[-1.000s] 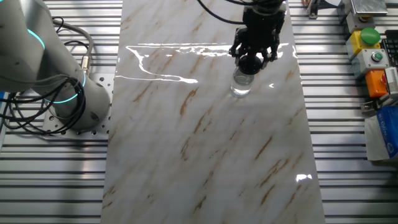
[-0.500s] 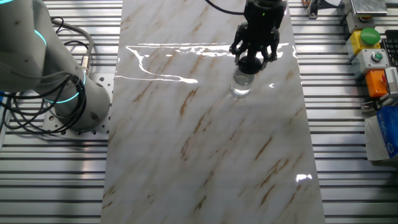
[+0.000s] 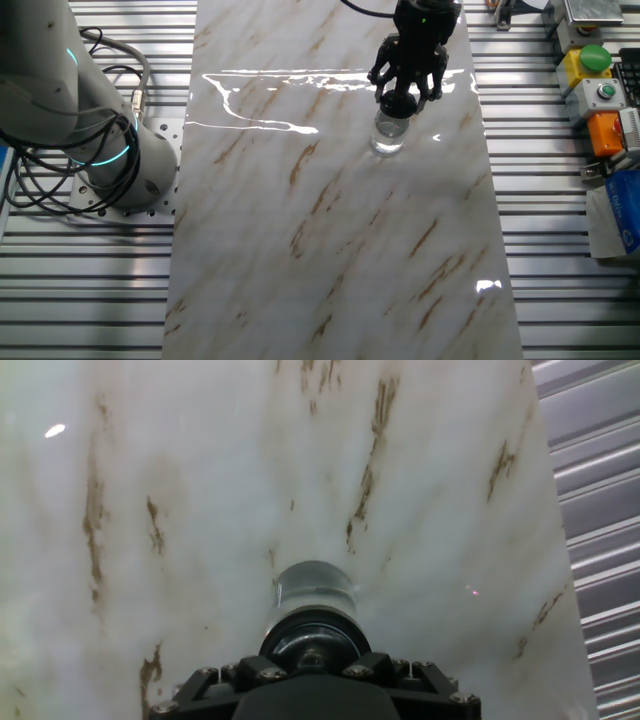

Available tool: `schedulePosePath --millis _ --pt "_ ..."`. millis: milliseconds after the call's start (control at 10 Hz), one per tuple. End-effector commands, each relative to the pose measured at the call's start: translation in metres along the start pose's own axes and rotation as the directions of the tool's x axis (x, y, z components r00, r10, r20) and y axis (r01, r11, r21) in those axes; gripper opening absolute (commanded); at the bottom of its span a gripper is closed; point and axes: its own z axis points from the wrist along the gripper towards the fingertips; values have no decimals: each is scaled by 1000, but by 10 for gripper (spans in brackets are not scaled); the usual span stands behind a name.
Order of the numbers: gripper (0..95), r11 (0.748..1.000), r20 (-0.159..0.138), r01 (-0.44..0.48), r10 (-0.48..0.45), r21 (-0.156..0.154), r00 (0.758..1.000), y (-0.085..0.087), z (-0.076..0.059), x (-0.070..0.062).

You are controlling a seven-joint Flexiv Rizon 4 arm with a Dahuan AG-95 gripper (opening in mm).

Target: Unscrew the lid from the jar

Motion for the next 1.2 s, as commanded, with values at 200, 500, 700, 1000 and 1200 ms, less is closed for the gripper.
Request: schedulePosePath --millis 200,500,700,1000,1200 --pt "0 1000 7 6 -6 -1 1000 2 2 -4" --pt "0 1000 -1 5 -5 2 1000 3 3 -5" --pt "0 1000 -4 9 -9 3 1000 4 4 -5" --pt "0 1000 -1 21 -21 14 1000 5 4 -6" --pt "380 999 7 49 -49 22 999 5 4 -6"
